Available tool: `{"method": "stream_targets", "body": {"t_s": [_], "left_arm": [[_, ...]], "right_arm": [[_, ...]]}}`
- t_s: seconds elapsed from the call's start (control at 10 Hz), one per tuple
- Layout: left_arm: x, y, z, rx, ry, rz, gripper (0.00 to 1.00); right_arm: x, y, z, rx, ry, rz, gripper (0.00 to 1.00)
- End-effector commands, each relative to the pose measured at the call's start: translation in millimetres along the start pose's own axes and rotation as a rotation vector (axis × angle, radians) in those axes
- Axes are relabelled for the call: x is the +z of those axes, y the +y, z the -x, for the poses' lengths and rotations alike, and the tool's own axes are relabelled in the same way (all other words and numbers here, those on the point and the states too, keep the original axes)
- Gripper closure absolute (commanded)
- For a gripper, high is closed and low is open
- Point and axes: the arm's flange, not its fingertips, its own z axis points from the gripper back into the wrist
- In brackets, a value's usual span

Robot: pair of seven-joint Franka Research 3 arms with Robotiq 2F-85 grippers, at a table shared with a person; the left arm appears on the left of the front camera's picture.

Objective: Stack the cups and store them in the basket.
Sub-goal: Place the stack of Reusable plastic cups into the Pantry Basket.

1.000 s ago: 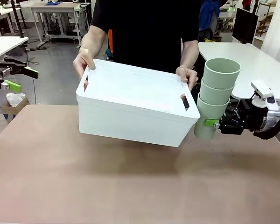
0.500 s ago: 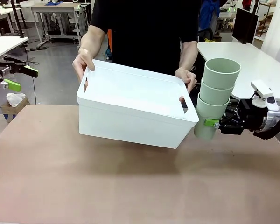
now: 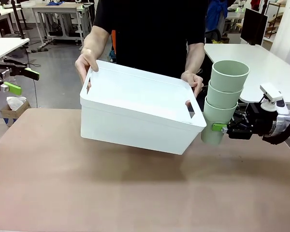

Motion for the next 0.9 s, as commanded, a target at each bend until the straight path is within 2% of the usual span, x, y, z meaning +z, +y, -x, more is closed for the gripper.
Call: {"method": "stream_targets", "body": {"t_s": [0.0, 0.4, 0.8], "left_arm": [[2, -2, -4, 0.006, -0.002, 0.006, 0.00], [2, -2, -4, 0.006, -0.002, 0.006, 0.00], [2, -2, -4, 0.006, -0.002, 0.006, 0.00]], "right_arm": [[0, 0, 0, 0.000, 0.000, 0.000, 0.13], [1, 20, -89, 0.047, 0.156, 0.115, 0.13], [-37, 35, -170, 0.070, 0.333, 0.220, 0.13]]}}
